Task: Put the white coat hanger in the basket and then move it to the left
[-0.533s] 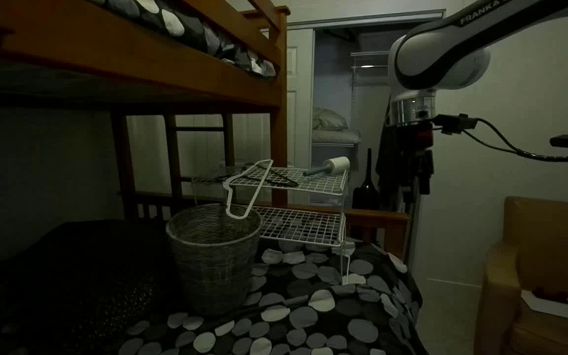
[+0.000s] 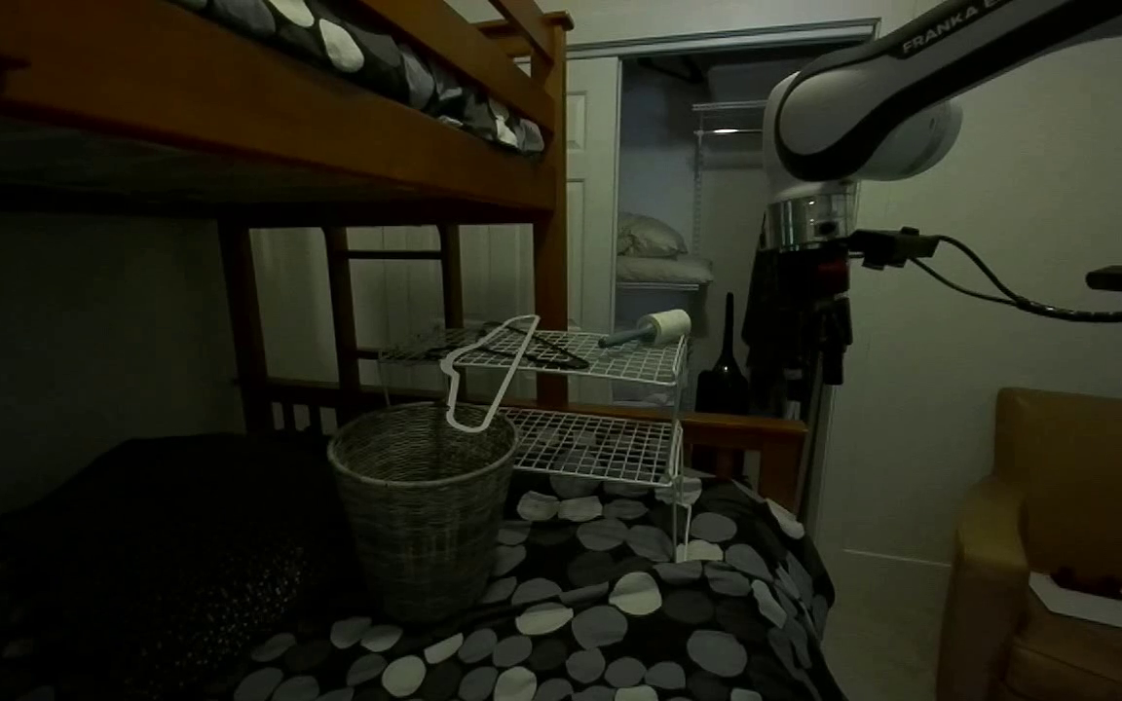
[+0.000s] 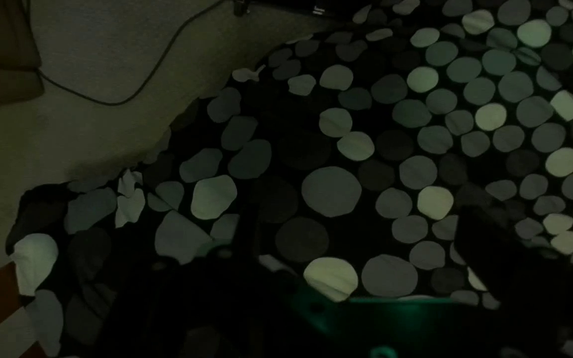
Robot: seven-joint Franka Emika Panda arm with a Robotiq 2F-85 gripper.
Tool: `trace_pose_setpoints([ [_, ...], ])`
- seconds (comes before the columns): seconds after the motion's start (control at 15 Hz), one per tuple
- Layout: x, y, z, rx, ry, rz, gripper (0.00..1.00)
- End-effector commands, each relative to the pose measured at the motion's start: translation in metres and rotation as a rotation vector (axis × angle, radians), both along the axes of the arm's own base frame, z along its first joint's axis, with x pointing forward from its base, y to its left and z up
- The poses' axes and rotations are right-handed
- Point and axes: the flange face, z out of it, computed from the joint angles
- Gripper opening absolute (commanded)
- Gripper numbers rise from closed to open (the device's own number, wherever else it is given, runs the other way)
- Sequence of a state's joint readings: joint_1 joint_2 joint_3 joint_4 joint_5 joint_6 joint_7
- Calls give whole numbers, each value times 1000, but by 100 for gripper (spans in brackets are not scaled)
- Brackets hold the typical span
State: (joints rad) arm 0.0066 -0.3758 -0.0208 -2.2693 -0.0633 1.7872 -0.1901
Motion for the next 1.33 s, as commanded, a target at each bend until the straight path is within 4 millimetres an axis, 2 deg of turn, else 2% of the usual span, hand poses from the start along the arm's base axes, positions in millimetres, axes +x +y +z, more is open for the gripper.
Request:
trace_pose_setpoints([
  [0.0, 62, 8, -35, 1, -72, -170, 100],
  [0.27, 135, 17, -83, 1, -144, -315, 100],
  [0.33, 142, 23, -84, 22, -145, -263, 100],
  [0.4, 118, 19, -78, -1, -148, -261, 100],
  [0.53, 139, 22, -90, 1, -140, -258, 100],
  [0.8, 147, 23, -86, 5, -153, -258, 100],
  [1.0, 187, 35, -87, 16, -287, -433, 100],
  [1.2, 225, 54, -78, 11, -431, -547, 100],
  [1.27, 240, 67, -73, 40, -479, -550, 100],
])
